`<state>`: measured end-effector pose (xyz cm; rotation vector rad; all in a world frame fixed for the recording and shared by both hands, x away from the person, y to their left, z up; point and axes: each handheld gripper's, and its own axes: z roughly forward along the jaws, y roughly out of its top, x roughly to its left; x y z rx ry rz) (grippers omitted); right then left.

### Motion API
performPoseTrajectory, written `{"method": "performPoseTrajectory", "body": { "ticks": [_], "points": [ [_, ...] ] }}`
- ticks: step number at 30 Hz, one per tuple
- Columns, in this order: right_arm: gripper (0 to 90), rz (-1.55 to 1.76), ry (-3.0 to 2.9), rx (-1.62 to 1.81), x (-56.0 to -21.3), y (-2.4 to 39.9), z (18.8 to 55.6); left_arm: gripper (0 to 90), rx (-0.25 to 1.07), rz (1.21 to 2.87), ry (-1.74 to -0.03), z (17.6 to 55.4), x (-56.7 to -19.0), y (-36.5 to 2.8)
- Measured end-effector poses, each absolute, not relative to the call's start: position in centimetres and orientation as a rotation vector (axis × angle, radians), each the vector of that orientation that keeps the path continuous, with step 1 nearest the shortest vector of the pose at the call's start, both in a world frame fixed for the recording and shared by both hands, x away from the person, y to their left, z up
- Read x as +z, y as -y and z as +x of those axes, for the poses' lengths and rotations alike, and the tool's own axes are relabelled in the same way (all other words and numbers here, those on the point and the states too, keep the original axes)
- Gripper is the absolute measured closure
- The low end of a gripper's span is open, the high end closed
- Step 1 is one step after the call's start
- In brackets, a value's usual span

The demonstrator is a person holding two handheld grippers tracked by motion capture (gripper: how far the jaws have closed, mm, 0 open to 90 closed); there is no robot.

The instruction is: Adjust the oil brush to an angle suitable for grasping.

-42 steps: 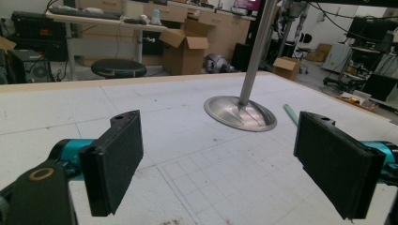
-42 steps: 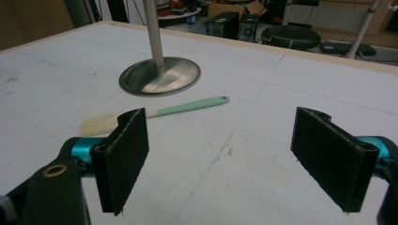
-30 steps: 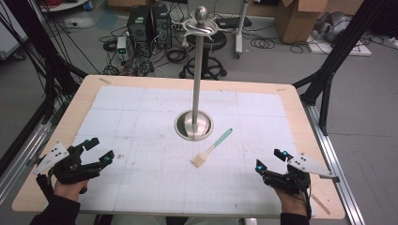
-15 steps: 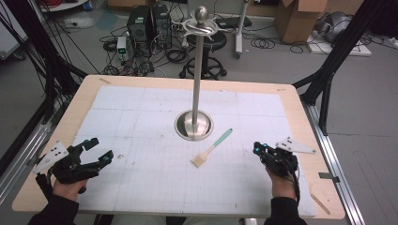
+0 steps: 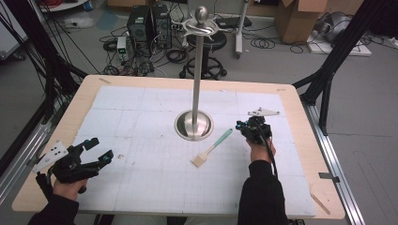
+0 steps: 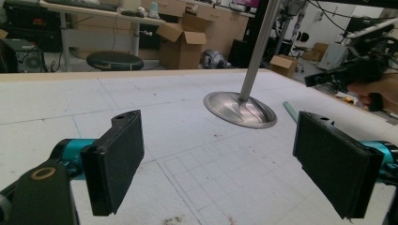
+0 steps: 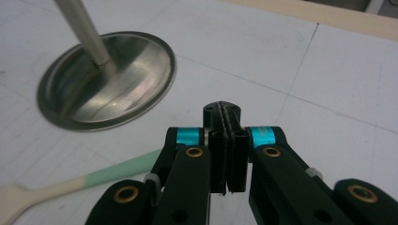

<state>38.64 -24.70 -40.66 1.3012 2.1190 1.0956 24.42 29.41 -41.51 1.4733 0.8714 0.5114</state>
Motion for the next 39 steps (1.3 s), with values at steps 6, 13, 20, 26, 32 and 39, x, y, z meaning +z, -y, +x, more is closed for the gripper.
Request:
{"method": "performPoseTrajectory", "body": {
  "ticks": [6,13,20,26,32,39],
  "points": [
    [89.6,1.348,-2.144,0.99,-42.3,24.2,41.2,17.1,0.506,1.466,-0.873,24.3,-41.5,-29.7],
    [89.5,1.352,-2.171,0.941,-43.7,24.0,42.3,17.1,0.502,1.47,-0.874,24.4,-41.6,-29.6],
    [89.5,1.295,-2.241,0.93,-44.1,24.2,42.8,17.1,0.497,1.472,-0.879,24.6,-41.7,-29.5],
    [89.7,1.181,-2.313,0.913,-44.0,23.9,42.7,17.2,0.494,1.482,-0.88,24.6,-41.7,-29.4],
    [89.8,1.071,-2.402,0.878,-43.7,23.2,42.1,17.3,0.494,1.486,-0.881,24.6,-41.7,-29.4],
    [89.8,1.001,-2.463,0.872,-43.5,21.7,41.5,17.3,0.495,1.484,-0.884,24.5,-41.7,-29.4]
  ]
}}
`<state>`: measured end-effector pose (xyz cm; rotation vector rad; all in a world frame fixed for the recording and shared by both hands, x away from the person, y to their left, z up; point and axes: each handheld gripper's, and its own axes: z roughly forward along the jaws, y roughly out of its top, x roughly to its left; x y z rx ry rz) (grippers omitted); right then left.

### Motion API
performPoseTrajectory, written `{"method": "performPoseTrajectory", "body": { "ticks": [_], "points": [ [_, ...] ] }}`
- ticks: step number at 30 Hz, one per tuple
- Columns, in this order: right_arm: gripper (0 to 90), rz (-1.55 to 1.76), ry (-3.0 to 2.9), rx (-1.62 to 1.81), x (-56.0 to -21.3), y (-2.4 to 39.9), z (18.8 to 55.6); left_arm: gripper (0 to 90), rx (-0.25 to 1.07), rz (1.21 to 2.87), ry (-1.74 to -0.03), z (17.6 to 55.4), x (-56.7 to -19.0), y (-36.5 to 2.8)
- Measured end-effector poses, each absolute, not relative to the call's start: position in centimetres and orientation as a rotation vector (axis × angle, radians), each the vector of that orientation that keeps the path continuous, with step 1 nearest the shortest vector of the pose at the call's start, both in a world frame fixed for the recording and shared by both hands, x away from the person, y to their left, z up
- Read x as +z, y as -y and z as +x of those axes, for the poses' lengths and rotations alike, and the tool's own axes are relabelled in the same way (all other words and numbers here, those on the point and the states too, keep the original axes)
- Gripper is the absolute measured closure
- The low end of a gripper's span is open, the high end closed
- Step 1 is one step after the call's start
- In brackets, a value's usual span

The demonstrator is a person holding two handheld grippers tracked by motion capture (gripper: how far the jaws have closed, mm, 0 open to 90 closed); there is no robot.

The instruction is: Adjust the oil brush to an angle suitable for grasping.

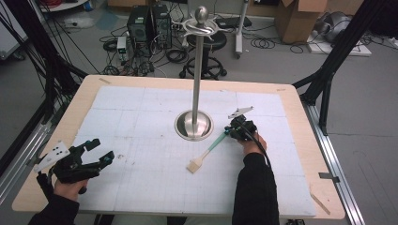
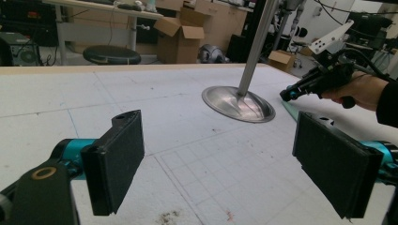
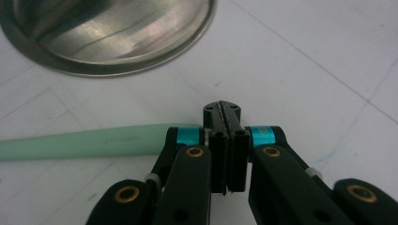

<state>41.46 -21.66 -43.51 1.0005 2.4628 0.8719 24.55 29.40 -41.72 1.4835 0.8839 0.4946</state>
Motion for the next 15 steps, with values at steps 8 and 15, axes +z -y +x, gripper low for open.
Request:
{"method": "performPoseTrajectory", "body": {
  "ticks": [8,15],
  "points": [
    [89.8,0.973,-2.498,0.901,-43.5,20.9,40.4,17.3,0.495,1.481,-0.883,24.6,-41.7,-29.4],
    [89.8,0.971,-2.494,0.973,-43.9,20.7,38.7,17.4,0.497,1.484,-0.883,24.6,-41.7,-29.3]
  ]
}}
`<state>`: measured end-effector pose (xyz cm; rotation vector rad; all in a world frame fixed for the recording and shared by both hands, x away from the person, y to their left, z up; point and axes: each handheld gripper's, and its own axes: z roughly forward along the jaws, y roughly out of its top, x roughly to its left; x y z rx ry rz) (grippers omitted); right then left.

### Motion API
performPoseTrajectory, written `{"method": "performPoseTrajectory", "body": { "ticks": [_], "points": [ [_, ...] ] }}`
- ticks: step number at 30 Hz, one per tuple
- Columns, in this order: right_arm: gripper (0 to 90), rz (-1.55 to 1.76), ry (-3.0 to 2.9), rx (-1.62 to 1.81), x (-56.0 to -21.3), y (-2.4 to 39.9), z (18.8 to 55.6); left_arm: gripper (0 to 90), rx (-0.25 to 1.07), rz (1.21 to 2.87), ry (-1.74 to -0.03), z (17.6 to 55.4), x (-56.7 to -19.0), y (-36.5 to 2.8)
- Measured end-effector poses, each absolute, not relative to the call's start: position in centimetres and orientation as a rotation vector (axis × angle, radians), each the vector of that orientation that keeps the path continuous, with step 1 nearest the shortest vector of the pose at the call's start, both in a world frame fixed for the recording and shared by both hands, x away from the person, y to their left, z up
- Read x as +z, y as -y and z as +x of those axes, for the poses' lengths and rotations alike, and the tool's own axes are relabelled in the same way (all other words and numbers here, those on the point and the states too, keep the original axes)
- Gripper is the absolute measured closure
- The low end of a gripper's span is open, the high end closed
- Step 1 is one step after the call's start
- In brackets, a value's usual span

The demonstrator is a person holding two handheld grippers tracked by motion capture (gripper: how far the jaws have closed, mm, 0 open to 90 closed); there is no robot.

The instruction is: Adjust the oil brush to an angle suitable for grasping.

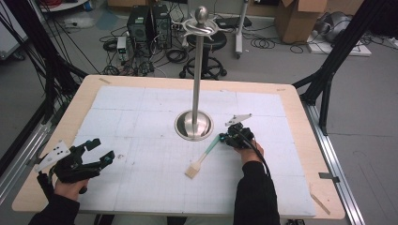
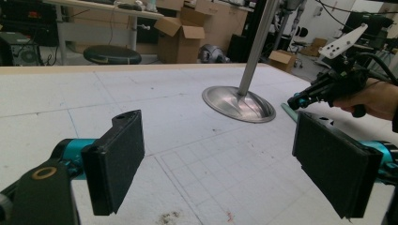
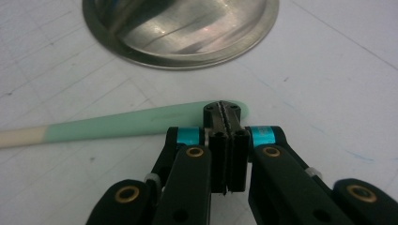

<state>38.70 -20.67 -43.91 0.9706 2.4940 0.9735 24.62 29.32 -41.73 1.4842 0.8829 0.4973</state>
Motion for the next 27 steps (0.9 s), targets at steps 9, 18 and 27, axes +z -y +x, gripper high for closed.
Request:
{"method": "performPoseTrajectory", "body": {
  "ticks": [9,18,27],
  "points": [
    [89.8,0.975,-2.487,1.012,-43.9,20.5,37.2,17.5,0.497,1.479,-0.884,24.7,-41.7,-29.3],
    [89.8,0.793,-2.524,1.117,-43.3,19.5,31.6,17.5,0.497,1.478,-0.886,24.6,-41.7,-29.3],
    [89.8,0.667,-2.631,1.122,-43.8,15.5,29.3,17.5,0.501,1.479,-0.887,24.7,-41.7,-29.3]
  ]
}}
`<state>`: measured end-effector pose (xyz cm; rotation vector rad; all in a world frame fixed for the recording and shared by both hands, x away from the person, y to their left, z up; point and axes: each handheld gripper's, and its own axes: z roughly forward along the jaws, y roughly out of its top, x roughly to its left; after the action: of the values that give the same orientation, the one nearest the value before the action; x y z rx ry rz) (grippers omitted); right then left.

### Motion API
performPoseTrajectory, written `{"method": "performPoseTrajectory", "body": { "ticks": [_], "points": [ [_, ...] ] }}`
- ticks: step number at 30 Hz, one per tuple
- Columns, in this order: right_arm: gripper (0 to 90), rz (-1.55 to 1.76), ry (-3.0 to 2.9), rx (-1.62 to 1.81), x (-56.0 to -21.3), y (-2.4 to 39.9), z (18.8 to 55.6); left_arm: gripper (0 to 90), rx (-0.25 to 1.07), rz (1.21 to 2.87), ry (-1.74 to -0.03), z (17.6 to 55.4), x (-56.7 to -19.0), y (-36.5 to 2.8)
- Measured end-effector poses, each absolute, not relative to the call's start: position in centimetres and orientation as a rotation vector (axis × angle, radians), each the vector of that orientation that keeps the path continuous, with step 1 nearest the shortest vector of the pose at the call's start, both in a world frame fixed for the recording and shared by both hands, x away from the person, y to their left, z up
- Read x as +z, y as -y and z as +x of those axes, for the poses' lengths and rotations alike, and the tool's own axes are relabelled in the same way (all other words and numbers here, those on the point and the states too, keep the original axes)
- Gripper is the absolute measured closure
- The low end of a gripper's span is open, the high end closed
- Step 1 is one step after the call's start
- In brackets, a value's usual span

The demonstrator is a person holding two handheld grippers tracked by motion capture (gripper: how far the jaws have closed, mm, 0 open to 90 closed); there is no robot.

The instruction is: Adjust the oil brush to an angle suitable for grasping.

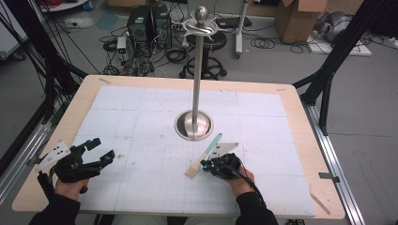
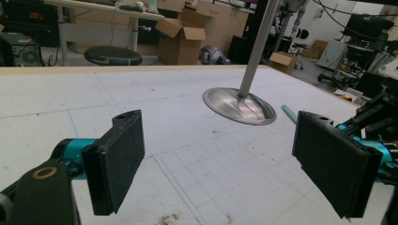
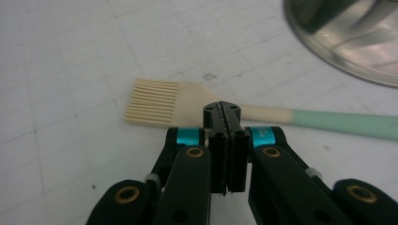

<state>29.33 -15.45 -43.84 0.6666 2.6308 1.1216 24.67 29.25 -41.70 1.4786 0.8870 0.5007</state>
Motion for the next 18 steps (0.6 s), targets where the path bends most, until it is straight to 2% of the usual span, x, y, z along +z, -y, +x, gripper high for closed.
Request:
{"method": "performPoseTrajectory", "body": {
  "ticks": [6,18],
  "points": [
    [89.8,0.673,-2.643,1.135,-44.2,14.5,29.4,17.6,0.497,1.476,-0.888,24.7,-41.7,-29.3],
    [89.7,0.658,-2.665,1.159,-44.3,10.0,29.4,17.6,0.493,1.476,-0.886,24.7,-41.7,-29.3]
  ]
}}
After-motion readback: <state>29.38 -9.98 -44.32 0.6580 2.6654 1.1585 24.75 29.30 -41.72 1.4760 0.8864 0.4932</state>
